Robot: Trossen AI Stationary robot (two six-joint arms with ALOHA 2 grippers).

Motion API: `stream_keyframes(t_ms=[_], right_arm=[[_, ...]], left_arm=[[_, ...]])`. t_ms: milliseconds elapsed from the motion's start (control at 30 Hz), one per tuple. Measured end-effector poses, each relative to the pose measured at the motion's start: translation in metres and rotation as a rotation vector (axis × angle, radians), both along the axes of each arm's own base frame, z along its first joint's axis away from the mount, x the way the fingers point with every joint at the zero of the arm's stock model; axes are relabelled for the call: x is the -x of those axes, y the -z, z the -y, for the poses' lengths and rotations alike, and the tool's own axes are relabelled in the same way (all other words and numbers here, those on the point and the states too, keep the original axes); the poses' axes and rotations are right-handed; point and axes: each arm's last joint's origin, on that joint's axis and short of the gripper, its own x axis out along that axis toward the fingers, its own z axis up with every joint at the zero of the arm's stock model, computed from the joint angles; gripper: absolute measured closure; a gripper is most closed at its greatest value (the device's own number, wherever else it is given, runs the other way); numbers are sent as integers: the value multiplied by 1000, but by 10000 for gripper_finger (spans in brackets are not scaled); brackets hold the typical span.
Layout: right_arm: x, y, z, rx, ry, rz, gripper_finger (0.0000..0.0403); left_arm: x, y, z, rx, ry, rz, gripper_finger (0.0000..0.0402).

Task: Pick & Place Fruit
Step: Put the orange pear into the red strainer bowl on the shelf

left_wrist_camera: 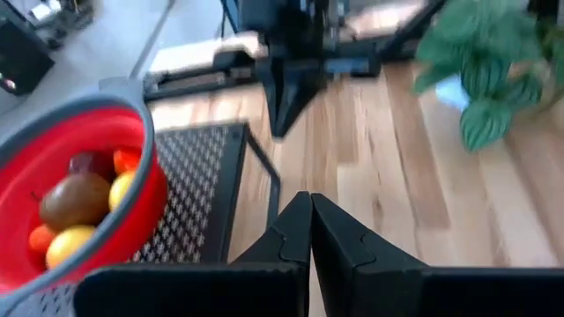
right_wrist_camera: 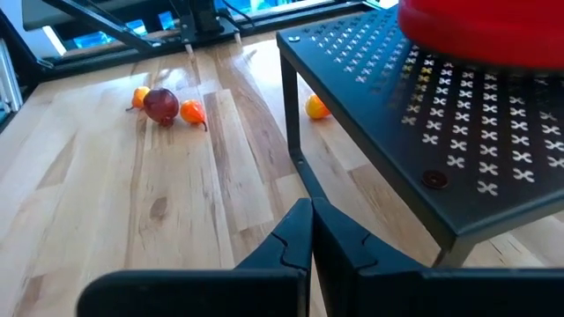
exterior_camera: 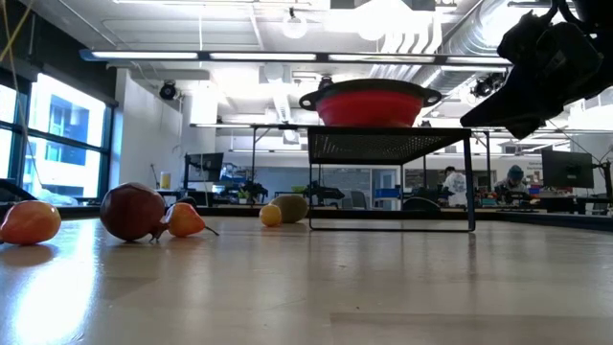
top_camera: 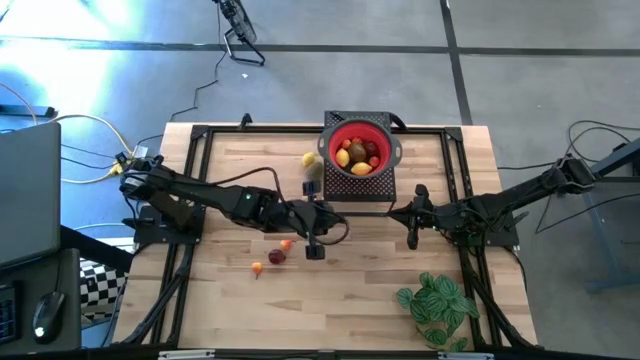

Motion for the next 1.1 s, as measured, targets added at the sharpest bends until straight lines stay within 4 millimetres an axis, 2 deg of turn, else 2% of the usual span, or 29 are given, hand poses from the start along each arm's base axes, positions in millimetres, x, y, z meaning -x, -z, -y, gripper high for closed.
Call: stream_keyframes(t_ms=[67, 233, 367, 767, 967, 1100], right_arm=[[0, -1, 0, -3, 0, 10, 401], [-1, -4, 0, -14, 0, 44, 401], [-2, -4, -1, -16, 0, 50, 401], [-2, -4, -1, -16, 0, 49, 401], [-2, -4, -1, -15, 0, 48, 401], [-2, -4, 0, -15, 0, 47, 401]], left_arm=[[-3, 5, -4, 13, 0, 32, 396], [-7, 34, -16, 34, -1, -20, 396], [-8, 41, -27, 86, 33, -17, 396], [1, 29, -33, 20, 30, 18, 396], [4, 59, -33, 38, 3, 70, 396], [16, 73, -35, 66, -5, 108, 396]])
